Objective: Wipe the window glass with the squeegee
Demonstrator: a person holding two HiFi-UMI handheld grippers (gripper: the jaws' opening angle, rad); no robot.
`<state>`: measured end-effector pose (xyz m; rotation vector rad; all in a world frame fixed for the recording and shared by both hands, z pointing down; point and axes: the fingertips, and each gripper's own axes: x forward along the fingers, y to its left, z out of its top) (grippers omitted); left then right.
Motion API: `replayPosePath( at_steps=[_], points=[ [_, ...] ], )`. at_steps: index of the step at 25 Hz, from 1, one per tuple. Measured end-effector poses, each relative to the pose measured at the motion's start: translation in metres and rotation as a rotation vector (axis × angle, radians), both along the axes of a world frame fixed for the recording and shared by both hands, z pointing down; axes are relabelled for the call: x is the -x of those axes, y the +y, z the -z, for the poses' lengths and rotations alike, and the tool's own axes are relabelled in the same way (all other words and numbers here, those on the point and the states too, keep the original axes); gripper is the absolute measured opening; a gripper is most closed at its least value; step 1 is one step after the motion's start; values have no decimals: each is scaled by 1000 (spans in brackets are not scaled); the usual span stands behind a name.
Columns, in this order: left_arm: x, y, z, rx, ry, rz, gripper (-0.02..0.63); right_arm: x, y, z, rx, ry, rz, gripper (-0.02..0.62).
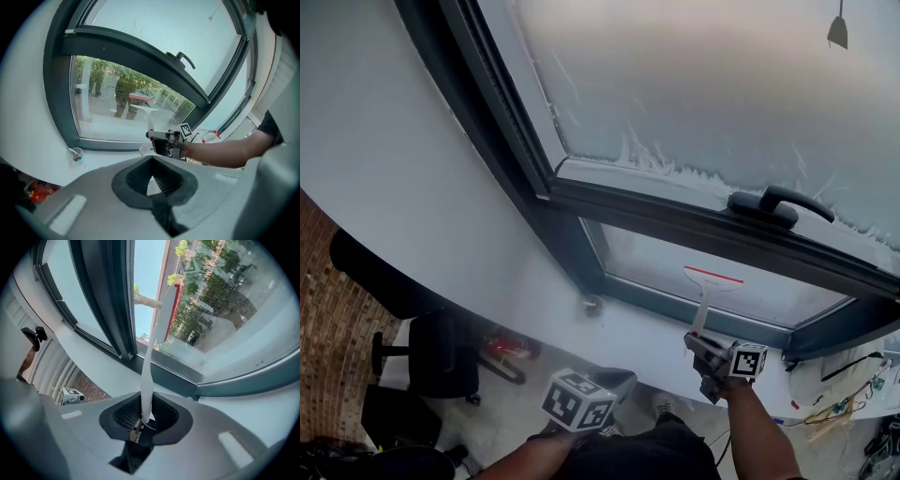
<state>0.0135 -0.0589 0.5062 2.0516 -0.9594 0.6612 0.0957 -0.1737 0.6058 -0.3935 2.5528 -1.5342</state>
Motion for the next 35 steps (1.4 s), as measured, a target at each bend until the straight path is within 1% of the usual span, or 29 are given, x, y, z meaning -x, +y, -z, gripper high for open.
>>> replayPosePath(
  at_steps=[4, 8, 13, 21, 24, 32, 35],
  points=[
    [2, -1, -7, 19, -9, 5, 0, 1, 0, -19, 43, -14, 2, 83],
    [4, -2, -13, 39, -16, 11, 0, 1, -3, -38, 64, 27, 0, 83],
    [7, -4, -22, 67, -22, 24, 0, 4, -7, -62, 126, 12, 1, 83],
    [13, -3, -36, 112, -29, 53, 0, 3, -14, -105, 182, 52, 0, 83],
    [14, -3, -41, 126, -32, 64, 0, 3, -14, -120, 229, 36, -1, 83],
    [12, -2, -51, 161, -42, 70, 0, 1, -22, -155, 256, 66, -9, 83],
    [13, 2, -56, 177, -54, 72, 0, 2, -21, -167, 299, 54, -10, 83]
  ],
)
